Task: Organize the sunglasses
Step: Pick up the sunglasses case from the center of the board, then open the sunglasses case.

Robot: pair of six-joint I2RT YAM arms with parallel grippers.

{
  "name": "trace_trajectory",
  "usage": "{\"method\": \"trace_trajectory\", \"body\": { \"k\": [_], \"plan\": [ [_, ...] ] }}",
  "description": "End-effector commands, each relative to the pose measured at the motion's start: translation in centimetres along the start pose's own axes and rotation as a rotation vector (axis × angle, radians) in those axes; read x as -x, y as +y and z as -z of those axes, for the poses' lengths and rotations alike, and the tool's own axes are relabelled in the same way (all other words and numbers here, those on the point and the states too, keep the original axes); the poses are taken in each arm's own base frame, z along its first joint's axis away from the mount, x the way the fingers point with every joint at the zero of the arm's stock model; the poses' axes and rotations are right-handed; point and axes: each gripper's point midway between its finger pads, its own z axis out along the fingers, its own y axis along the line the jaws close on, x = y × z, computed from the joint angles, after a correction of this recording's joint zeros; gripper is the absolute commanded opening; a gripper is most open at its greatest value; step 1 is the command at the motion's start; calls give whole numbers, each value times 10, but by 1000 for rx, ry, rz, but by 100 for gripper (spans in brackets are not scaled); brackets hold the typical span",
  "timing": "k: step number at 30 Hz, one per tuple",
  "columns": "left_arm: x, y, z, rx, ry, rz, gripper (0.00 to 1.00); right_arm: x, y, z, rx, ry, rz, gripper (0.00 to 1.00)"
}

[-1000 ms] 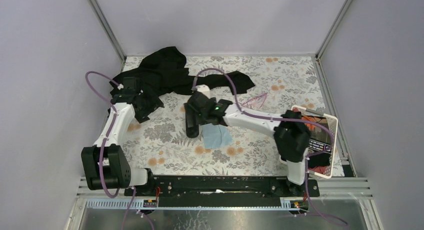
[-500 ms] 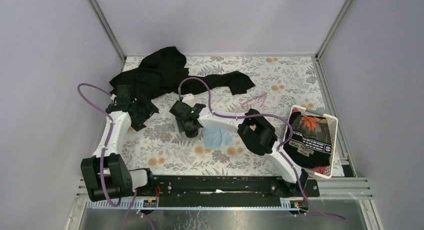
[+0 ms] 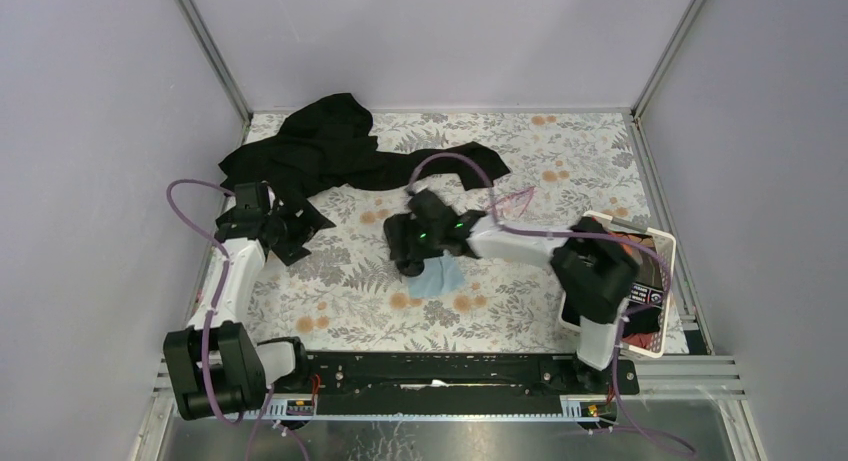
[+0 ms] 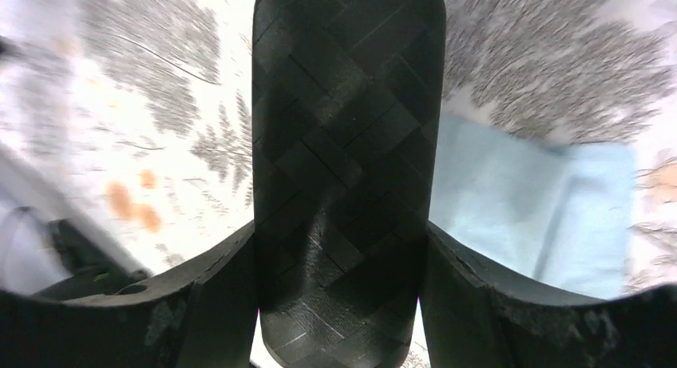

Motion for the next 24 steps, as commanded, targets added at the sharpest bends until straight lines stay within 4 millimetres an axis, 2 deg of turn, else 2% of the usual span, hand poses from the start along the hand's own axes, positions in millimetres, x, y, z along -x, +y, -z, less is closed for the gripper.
{"method": "trace_trajectory", "body": {
  "k": [1, 4, 10, 13, 18, 24],
  "plan": [
    [-21, -67, 21, -422, 93, -90, 96, 84, 55, 94, 628, -216, 13, 36],
    [-25, -94, 40, -611, 103, -118, 97, 82, 50, 121, 759, -172, 31, 34],
    [-30, -130, 69, -849, 127, -164, 99, 86, 47, 166, 944, -179, -50, 33],
    [-31, -138, 72, -860, 121, -181, 99, 89, 47, 174, 967, -196, -66, 32],
    [-36, -153, 78, -893, 126, -201, 99, 90, 44, 173, 974, -191, -106, 29],
    [-56, -179, 88, -1011, 171, -218, 99, 97, 49, 190, 1090, -202, -188, 29]
  ]
}}
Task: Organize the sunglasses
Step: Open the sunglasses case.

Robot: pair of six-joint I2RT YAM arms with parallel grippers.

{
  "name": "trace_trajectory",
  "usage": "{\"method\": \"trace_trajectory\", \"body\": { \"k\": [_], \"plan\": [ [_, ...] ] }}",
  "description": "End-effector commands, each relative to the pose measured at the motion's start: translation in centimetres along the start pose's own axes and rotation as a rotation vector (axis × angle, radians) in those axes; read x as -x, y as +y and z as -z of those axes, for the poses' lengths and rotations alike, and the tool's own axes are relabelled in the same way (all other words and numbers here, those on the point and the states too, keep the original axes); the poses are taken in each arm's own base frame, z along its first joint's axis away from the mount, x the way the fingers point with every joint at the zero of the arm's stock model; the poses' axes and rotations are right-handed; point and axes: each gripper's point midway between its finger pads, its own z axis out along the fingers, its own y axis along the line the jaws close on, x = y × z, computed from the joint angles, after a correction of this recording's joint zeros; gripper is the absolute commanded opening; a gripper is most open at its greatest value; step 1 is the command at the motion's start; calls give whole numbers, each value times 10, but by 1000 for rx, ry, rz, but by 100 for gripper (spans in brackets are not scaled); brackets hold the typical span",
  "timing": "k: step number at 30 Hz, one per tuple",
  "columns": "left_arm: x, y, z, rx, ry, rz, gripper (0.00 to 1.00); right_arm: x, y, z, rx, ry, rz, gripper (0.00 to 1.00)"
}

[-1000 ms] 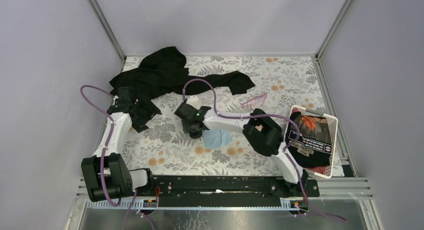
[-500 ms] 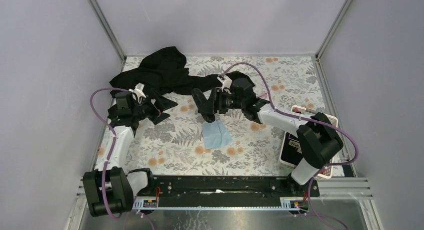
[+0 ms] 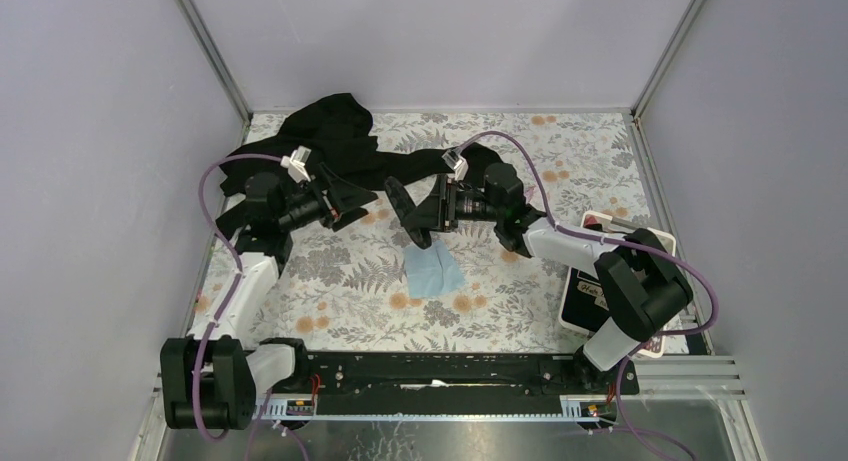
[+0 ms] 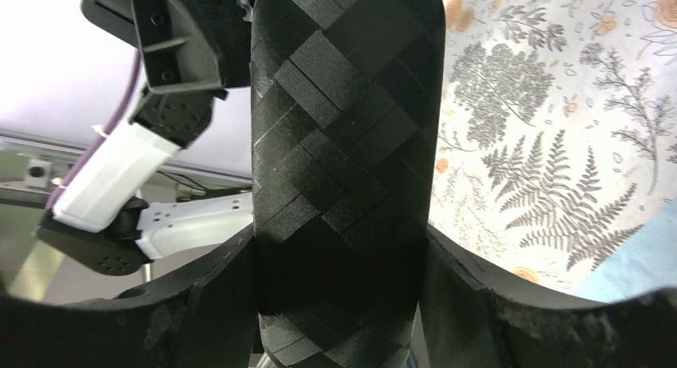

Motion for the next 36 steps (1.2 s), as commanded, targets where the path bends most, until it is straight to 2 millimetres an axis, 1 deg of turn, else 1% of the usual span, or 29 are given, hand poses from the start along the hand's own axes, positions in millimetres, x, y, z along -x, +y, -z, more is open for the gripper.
{"method": "trace_trajectory", "body": {
  "k": [1, 5, 10, 13, 18, 21, 25, 27, 29, 32, 35, 36],
  "plan": [
    [-5, -31, -11, -139, 8, -44, 99, 14, 44, 8, 177, -45, 7, 29],
    [-10, -42, -18, -194, 21, -35, 99, 15, 49, 9, 223, -62, -45, 29],
    [-16, -47, -31, -216, 57, -21, 99, 14, 55, 12, 287, -69, -94, 29],
    [-15, -54, -34, -256, 53, -14, 99, 13, 55, 12, 298, -68, -104, 28],
    [-15, -52, -43, -254, 60, -10, 99, 12, 59, 14, 314, -64, -109, 27],
    [-17, -54, -48, -268, 69, -1, 99, 10, 57, 15, 310, -59, -116, 27],
    [-18, -59, -53, -284, 71, 2, 94, 8, 55, 14, 306, -52, -120, 26],
    [-17, -61, -55, -288, 69, 3, 89, 8, 52, 14, 300, -50, -127, 26],
    [-16, -64, -55, -300, 71, 10, 80, 7, 49, 13, 293, -53, -135, 26],
    [-15, -66, -56, -320, 73, 28, 61, 7, 43, 11, 287, -58, -165, 24],
    [-14, -63, -59, -316, 69, 47, 40, 7, 44, 12, 312, -66, -197, 23],
    [-14, -62, -59, -312, 70, 48, 36, 7, 45, 13, 320, -71, -205, 23]
  ]
}}
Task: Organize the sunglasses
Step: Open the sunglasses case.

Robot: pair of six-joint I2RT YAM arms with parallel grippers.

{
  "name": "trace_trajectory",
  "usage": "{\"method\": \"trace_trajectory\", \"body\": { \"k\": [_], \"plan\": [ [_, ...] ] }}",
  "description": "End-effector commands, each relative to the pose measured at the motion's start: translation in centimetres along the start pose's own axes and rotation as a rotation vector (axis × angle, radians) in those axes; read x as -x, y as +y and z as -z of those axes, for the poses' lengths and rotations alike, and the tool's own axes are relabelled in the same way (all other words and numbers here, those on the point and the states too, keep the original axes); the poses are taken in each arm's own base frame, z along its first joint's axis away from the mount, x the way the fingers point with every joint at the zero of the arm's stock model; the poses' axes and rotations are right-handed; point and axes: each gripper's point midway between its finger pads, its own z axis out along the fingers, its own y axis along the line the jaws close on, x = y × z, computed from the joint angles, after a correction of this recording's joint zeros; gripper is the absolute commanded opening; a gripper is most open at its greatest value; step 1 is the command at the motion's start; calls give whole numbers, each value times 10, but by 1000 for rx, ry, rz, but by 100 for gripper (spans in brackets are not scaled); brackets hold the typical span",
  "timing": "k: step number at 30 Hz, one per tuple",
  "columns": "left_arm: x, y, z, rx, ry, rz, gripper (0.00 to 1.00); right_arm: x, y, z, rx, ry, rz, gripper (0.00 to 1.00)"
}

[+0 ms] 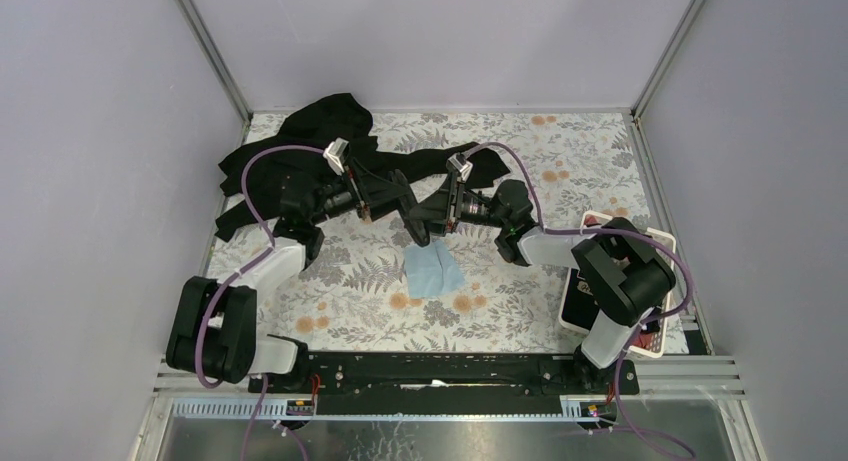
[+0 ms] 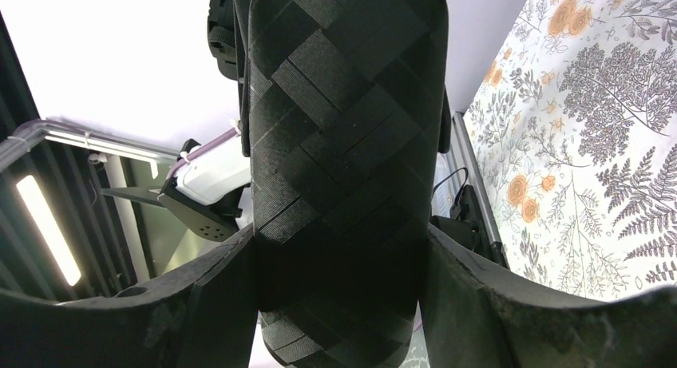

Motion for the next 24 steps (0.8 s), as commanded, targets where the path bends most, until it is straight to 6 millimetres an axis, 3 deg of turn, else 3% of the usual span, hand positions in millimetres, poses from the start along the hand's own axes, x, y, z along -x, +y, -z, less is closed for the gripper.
{"method": "trace_trajectory", "body": {
  "k": [1, 3, 5, 11, 19, 24],
  "plan": [
    [7, -13, -5, -51, -24, -54, 31, -1, 17, 3, 83, -8, -13, 23],
    [8, -10, -5, -40, -23, -58, 19, 2, 17, 6, 95, -36, -49, 24],
    [8, -9, -5, -34, -19, -71, 0, 8, 18, 12, 127, -80, -99, 25],
    [10, -9, -4, -57, 16, -169, 0, 22, -3, 28, 159, -227, -279, 24],
    [12, -18, 4, -155, 43, -230, 0, 42, -2, 36, 190, -350, -429, 25],
    [11, -12, 3, -146, 56, -249, 0, 56, -10, 41, 207, -423, -561, 25]
  ]
}}
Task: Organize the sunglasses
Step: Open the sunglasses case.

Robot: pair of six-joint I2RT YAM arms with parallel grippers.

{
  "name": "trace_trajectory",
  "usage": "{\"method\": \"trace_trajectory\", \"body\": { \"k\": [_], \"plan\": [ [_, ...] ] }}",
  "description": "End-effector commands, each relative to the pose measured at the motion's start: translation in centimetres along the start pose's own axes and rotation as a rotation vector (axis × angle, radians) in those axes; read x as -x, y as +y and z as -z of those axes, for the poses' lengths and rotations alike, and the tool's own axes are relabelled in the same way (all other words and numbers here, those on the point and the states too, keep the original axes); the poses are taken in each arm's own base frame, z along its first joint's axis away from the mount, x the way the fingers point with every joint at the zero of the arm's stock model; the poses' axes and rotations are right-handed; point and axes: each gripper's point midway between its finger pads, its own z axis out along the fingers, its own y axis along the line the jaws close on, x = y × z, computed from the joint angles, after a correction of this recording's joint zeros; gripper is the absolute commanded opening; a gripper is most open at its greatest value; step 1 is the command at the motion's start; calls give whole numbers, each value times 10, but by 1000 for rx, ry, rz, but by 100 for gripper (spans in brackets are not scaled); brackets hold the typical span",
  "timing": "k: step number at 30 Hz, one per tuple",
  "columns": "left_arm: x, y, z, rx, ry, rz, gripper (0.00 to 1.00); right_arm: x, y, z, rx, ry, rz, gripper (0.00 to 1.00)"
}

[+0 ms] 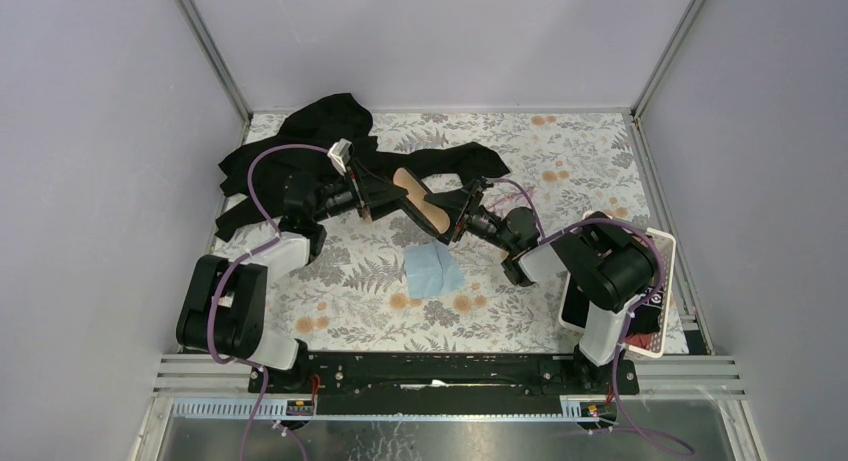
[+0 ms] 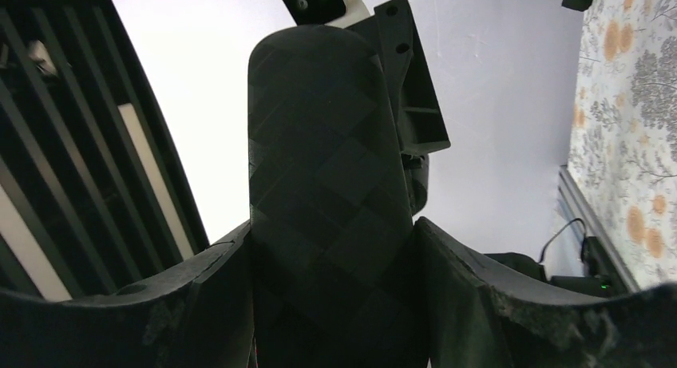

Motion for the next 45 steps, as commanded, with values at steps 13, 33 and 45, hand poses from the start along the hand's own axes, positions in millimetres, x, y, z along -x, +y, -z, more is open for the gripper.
{"method": "trace_trajectory", "body": {
  "k": [13, 33, 45],
  "plan": [
    [-2, -18, 7, -115, 19, -236, 0, 30, 23, 2, 129, -119, -224, 27],
    [5, 15, 5, -19, -13, -151, 0, 22, 25, 0, 125, -86, -132, 83],
    [29, 66, 8, 287, 59, -177, 0, 16, -49, 69, -191, -199, -87, 100]
  ]
}}
